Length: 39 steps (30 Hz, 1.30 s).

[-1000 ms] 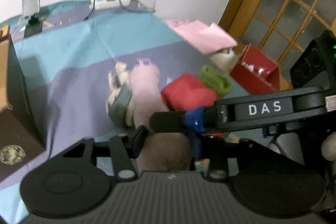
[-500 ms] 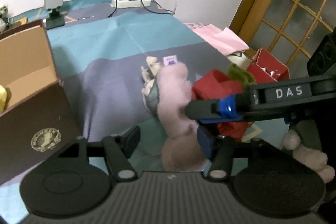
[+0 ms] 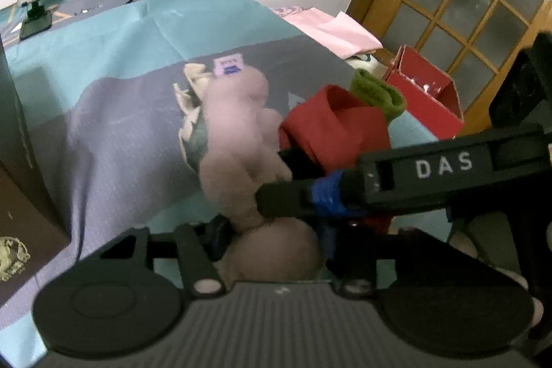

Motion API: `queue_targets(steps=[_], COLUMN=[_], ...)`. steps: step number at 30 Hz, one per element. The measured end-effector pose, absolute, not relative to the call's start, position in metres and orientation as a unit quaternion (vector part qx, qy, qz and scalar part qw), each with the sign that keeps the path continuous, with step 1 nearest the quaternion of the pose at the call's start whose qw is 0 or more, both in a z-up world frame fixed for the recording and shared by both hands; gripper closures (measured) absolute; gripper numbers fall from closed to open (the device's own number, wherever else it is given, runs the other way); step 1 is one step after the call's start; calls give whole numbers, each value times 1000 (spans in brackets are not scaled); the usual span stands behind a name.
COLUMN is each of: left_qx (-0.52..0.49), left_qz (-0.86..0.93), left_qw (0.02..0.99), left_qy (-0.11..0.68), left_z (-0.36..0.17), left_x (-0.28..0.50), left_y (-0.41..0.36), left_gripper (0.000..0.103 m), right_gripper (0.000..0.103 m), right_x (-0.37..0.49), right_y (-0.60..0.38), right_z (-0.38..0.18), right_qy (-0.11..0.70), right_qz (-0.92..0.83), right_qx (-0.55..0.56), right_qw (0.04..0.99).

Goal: Organize soft objects
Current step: 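Grasp the pink plush bunny with the right gripper, then carry the pink bunny into the box and open the right gripper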

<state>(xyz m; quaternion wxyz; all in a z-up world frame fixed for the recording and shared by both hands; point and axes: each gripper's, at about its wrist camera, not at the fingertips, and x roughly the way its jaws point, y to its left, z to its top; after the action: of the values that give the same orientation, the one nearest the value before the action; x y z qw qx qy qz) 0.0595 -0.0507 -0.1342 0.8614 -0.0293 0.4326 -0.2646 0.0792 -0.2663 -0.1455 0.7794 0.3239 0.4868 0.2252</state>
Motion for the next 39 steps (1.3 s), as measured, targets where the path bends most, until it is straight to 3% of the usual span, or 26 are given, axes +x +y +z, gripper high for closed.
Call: queue_targets(steps=[9, 17, 24, 29, 39], left_qx=[-37, -22, -20, -50, -136], left_qz=[-262, -217, -132, -83, -32], left_qw=[879, 935, 966, 966, 926], left_qy=[397, 280, 223, 241, 350], left_z=[-96, -20, 7, -9, -81], left_x=[42, 22, 29, 51, 87], left_y=[-37, 1, 64, 114, 186], left_gripper=[64, 64, 64, 64, 64], right_gripper=[77, 77, 76, 76, 76], right_x=[67, 94, 140, 162, 160], right_y=[-253, -198, -123, -68, -6], right_z=[-87, -23, -14, -38, -82], right_qy=[422, 330, 317, 356, 435], right_qz=[278, 366, 434, 443, 416], right_qx=[315, 282, 244, 199, 130], right_qw=[804, 823, 807, 798, 788])
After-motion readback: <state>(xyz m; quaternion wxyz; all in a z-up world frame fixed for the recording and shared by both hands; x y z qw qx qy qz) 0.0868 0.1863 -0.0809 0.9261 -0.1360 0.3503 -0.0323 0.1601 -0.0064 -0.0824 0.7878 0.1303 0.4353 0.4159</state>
